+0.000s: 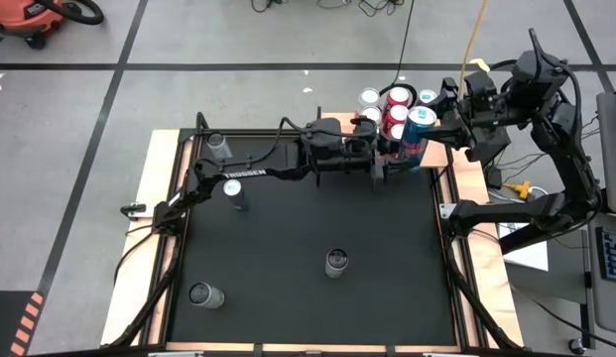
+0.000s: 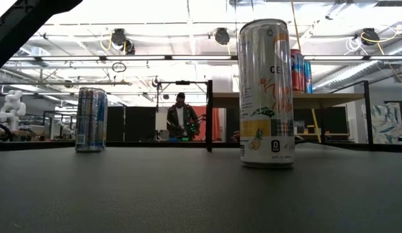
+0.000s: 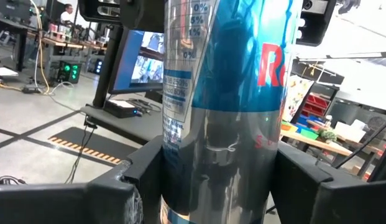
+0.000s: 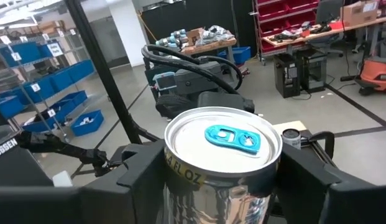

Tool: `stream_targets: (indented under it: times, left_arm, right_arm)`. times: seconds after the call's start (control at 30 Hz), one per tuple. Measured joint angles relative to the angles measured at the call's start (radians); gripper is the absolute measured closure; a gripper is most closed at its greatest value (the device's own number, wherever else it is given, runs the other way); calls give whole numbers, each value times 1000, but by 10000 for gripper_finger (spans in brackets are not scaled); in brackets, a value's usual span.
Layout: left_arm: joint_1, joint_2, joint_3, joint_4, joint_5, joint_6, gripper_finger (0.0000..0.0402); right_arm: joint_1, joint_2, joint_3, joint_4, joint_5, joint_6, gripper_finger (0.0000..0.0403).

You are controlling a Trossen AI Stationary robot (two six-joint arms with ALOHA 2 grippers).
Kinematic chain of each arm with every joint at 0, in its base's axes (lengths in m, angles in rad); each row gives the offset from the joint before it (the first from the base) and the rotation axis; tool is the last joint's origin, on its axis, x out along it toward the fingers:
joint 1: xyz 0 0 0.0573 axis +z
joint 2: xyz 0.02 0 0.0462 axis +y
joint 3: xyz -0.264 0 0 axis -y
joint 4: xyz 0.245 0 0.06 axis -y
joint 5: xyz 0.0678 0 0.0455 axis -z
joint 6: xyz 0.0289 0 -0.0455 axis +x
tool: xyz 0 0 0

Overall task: Place canned beverage on shelf
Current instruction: Put the bottom blue soda can on the shelf aligned with the other blue soda can

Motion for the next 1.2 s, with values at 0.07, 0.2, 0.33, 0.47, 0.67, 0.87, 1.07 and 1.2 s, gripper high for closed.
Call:
stream_targets:
  times: [0.07,0.2,0.33,0.47,0.67,0.87,1.07,1.2]
  left_arm:
    - [0,0,0,1,0,-6,181]
    - [-4,1,0,21,-23,-10,181]
    - [-10,1,1,58,-41,26,181]
    - [-20,1,1,56,-128,89,182]
    - [-22,1,1,50,-299,178,182]
    - [-22,1,1,50,-341,190,182]
    - [-21,15,1,46,-345,255,182]
    - [-21,16,1,45,-359,259,178]
  right_arm:
    - [0,-2,0,0,2,24,168]
    - [0,-20,0,-26,15,68,138]
    - [0,-42,0,-77,38,101,88]
    - [0,-72,0,-134,127,93,53]
    - [0,-116,0,-129,313,150,42]
    - [0,-106,0,-33,357,173,42]
    - [0,-52,0,46,327,164,41]
    - [0,-29,0,52,253,159,41]
